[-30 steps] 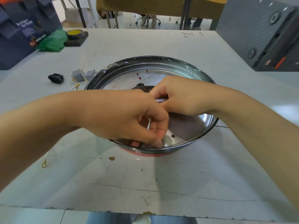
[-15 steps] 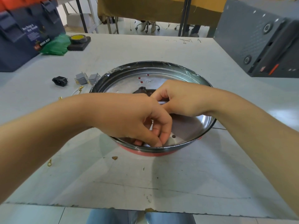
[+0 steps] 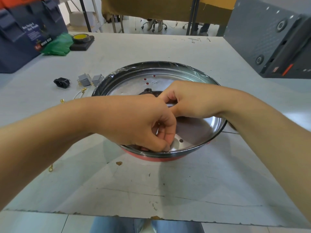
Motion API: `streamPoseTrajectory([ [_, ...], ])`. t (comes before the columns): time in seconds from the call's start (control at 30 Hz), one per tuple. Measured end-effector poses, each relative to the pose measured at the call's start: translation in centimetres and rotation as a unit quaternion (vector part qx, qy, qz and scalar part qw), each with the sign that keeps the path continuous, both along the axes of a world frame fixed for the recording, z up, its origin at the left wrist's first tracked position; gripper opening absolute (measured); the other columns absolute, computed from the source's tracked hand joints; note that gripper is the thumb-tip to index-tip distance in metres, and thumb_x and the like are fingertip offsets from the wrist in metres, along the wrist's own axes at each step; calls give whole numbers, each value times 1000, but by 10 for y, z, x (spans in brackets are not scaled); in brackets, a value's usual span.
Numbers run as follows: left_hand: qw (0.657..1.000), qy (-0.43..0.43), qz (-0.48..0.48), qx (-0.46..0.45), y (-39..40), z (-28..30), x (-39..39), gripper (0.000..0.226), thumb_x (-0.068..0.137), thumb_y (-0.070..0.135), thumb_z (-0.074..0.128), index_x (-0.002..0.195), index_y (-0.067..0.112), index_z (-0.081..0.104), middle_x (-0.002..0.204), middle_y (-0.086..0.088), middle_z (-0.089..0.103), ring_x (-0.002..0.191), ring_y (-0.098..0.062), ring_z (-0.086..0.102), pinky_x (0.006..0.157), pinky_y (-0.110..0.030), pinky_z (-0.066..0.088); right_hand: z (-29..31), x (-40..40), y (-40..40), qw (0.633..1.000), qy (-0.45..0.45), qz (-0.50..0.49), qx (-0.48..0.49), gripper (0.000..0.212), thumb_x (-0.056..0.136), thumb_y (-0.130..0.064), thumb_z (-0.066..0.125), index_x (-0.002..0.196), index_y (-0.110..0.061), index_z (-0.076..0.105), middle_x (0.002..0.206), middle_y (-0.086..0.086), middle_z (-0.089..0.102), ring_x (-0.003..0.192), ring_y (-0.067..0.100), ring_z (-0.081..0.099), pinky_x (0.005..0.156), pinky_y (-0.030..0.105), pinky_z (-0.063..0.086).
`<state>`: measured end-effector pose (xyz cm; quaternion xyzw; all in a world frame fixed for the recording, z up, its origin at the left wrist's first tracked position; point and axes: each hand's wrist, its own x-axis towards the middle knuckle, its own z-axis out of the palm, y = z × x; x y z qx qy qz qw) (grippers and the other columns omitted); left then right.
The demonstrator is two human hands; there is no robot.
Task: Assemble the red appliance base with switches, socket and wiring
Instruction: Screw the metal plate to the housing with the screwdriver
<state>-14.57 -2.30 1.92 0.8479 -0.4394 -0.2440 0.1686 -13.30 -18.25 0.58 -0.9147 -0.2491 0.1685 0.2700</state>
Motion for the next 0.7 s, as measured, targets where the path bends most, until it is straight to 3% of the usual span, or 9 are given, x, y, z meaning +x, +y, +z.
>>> streamPoseTrajectory([
  [0.1,1000,1,4,-11,2,1,0,8,76,21,66,71,25,64,59,11,63,49,0,54,50,-5,38,-1,2,0,1000,-2,5,-7,19,85,-21,65,91,-4,70,93,22,66,71,25,51,74,45,51],
  [0.23,997,45,28,-56,9,4,2,7,75,20,67,70,24,65,62,11,65,52,2,57,51,-3,38,2,2,1,1000,3,3,-11,28,84,-21,65,92,6,65,85,27,59,64,13,40,62,28,36],
  [0.33,990,81,51,-102,16,5,7,10,78,12,69,73,20,67,64,6,68,57,-5,62,57,-14,49,11,4,2,1000,1,3,-2,9,83,-23,68,75,-23,73,60,-6,61,56,0,46,54,14,39],
  [0.43,988,98,60,-105,20,4,9,5,79,14,69,77,18,68,70,-1,70,65,-14,67,65,-24,54,15,7,5,1000,-9,2,-16,6,83,-26,70,81,-29,75,66,-5,62,61,3,47,61,21,40],
  [0.5,987,99,69,-111,21,3,8,4,78,15,68,79,20,69,73,0,71,68,-14,67,67,-22,54,16,6,7,1000,-14,1,-23,7,84,-24,70,88,-24,76,77,7,68,66,6,48,66,26,41],
  [0.57,984,104,83,-118,22,4,8,6,79,16,68,81,21,69,75,1,71,68,-13,67,66,-21,53,18,6,8,1000,-14,1,-25,8,85,-22,69,89,-24,76,83,9,70,66,6,50,66,24,42],
  [0.7,982,114,89,-118,22,4,8,10,83,12,67,83,21,71,74,3,72,66,-7,65,60,-10,48,21,7,8,999,-24,-1,-41,9,85,-20,69,90,-20,76,75,8,65,64,5,47,64,25,40],
])
